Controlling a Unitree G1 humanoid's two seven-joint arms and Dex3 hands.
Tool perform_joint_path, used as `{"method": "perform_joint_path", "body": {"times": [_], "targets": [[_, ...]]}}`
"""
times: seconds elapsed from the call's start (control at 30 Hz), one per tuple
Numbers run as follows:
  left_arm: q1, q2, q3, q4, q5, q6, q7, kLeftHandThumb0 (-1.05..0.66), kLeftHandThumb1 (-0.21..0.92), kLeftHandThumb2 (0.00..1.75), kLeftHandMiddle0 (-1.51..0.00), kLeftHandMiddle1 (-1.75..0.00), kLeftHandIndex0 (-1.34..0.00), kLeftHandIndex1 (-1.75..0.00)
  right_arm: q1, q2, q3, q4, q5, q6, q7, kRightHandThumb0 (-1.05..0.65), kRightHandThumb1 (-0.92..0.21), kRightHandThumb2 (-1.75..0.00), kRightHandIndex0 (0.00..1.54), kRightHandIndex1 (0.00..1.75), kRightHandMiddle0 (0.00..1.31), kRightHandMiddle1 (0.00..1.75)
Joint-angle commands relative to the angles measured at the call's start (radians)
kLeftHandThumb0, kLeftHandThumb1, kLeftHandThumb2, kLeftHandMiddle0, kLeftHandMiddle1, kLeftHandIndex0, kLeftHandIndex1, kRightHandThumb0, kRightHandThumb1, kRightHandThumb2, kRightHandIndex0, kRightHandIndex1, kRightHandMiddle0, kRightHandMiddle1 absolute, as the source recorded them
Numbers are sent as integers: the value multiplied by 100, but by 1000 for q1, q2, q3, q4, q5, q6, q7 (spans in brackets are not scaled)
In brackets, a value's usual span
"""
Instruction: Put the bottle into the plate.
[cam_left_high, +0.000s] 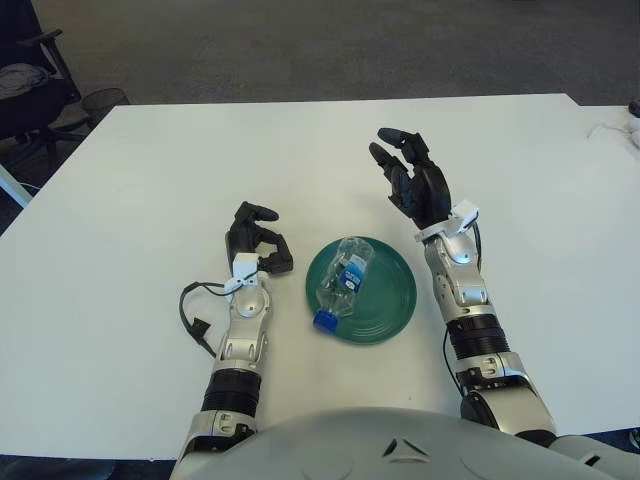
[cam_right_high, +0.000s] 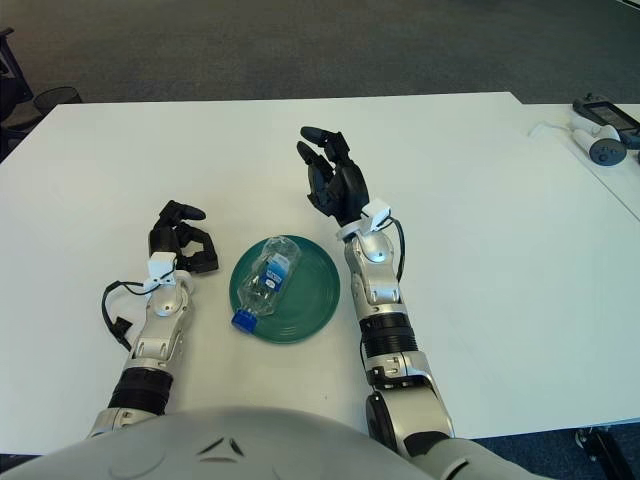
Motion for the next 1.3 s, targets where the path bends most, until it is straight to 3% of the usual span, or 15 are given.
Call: {"method": "perform_joint_path", "body": {"times": [0.0, 1.27], "targets": [[8, -1, 14, 20, 4, 7, 20, 0, -4, 172, -86, -174, -66, -175, -9, -2, -6, -8, 1, 5, 2, -53, -92, -65, 36, 1, 0, 92], [17, -11, 3, -17, 53, 56, 58, 0, -6, 175, -88, -175, -68, -174, -3, -4, -6, -20, 3, 9, 4, -53, -92, -65, 36, 1, 0, 92]]}}
